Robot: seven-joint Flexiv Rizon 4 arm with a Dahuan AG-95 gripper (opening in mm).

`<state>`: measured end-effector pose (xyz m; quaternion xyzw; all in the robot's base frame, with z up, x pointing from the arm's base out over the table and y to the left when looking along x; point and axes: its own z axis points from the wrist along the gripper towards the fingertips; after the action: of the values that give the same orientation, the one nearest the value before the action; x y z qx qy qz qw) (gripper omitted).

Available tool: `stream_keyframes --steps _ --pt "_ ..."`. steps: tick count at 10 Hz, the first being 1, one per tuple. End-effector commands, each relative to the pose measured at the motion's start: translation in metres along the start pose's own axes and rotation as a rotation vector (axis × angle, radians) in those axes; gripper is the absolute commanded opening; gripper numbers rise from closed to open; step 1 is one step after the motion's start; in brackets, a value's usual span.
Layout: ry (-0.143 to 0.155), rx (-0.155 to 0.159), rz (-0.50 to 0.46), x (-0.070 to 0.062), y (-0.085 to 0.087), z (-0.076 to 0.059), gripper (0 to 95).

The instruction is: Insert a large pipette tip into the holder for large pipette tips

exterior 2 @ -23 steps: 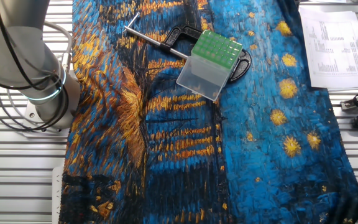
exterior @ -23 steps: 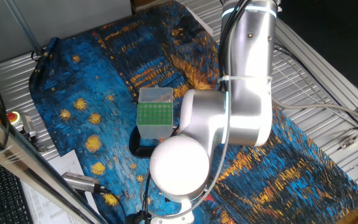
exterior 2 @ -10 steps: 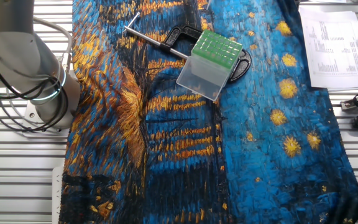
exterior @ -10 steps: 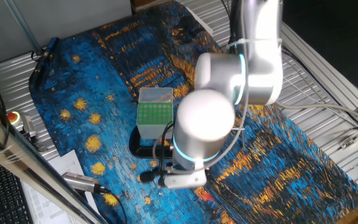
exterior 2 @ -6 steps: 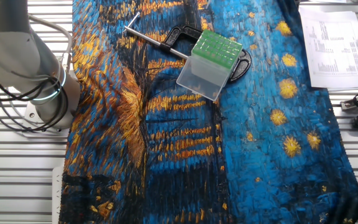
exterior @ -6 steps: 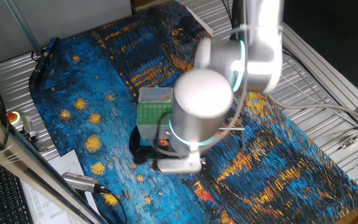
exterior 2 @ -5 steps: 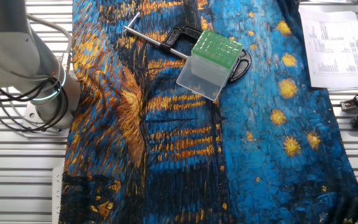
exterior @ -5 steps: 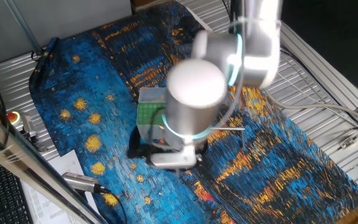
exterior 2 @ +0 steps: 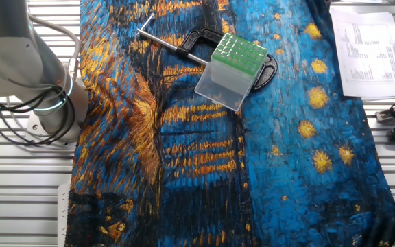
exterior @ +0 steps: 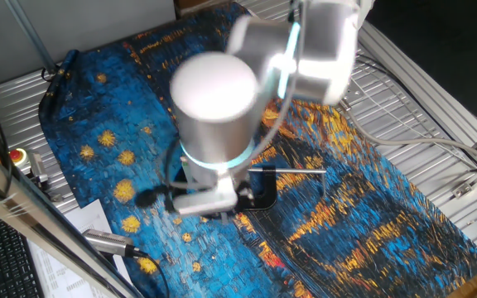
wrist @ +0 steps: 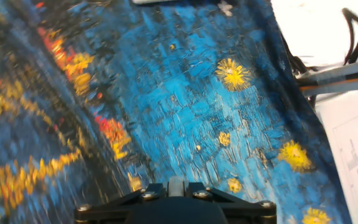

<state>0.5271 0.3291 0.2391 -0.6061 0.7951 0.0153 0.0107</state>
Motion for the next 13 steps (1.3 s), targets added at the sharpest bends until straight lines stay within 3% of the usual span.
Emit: stream_keyframes --steps 1,3,7,10,13 --pt "-0.055 0.003 -0.054 0.028 -0.004 0.002 0.0" --pt "-0.09 0.003 -0.092 0.042 -0.006 0.004 0.0" --pt "-0.132 0.015 -0.053 0.042 -0.006 0.004 0.0" --pt "-0.205 0.022 -0.087 0.042 -0.006 0.004 0.0" --pt "-0.222 0.023 -0.121 0.043 -0.003 -0.003 0.0"
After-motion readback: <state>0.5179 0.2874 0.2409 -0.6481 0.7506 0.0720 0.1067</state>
